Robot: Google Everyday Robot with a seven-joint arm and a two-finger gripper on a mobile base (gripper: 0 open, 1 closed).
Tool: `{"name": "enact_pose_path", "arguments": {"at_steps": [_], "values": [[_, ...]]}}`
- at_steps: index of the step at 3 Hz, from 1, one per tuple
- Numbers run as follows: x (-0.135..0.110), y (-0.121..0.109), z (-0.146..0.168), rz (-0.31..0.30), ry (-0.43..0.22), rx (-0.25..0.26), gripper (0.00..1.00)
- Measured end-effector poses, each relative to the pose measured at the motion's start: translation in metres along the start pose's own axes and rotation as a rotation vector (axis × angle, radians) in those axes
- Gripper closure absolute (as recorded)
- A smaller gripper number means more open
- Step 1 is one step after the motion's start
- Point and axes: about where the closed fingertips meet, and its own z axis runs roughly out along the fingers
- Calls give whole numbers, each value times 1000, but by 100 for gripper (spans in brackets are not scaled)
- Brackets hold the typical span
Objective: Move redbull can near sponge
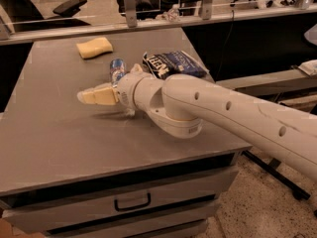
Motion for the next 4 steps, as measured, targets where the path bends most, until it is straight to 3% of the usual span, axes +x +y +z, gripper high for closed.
{"name": "enact_pose_path", "arguments": {"at_steps": [1, 2, 4], "values": [[3, 6, 3, -3, 10, 3, 0], [4, 10, 3, -20, 9, -11, 15], [2, 19, 1, -50, 22, -34, 61]]}}
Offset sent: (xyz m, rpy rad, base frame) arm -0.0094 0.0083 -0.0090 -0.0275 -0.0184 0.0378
